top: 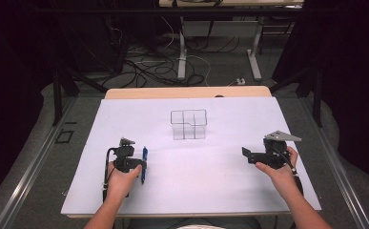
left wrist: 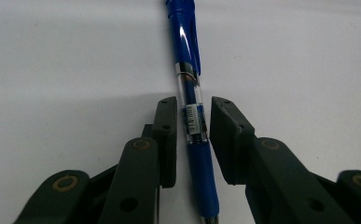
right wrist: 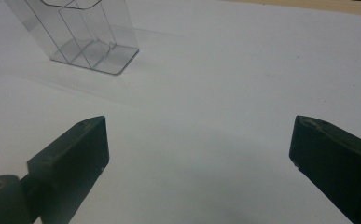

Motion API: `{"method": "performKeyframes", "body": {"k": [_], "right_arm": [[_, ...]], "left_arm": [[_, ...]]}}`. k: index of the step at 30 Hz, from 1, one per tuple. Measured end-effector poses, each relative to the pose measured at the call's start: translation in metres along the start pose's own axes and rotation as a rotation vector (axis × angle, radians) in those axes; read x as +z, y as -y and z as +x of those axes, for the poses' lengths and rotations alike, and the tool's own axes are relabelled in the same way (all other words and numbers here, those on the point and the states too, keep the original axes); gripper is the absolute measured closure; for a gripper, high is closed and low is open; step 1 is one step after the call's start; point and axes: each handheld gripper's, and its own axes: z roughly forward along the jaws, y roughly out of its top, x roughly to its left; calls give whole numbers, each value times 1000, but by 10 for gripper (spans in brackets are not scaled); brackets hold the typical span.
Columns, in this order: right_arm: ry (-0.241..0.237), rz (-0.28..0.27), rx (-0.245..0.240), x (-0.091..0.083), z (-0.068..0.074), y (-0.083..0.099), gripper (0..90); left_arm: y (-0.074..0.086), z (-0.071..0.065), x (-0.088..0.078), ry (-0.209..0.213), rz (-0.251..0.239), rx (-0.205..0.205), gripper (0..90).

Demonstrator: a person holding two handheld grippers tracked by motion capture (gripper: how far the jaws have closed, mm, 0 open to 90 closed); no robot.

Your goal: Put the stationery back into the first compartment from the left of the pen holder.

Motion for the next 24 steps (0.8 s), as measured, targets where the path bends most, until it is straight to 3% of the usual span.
{"method": "performKeyframes", "body": {"k": [13,24], "right_arm": [[0,10,6,1,-1,1,14],[-3,9,6,2,0,1,13]], "left_arm": [[0,1,1,5,4,11,748],[-2,4,1,12,9,-6,789]]}}
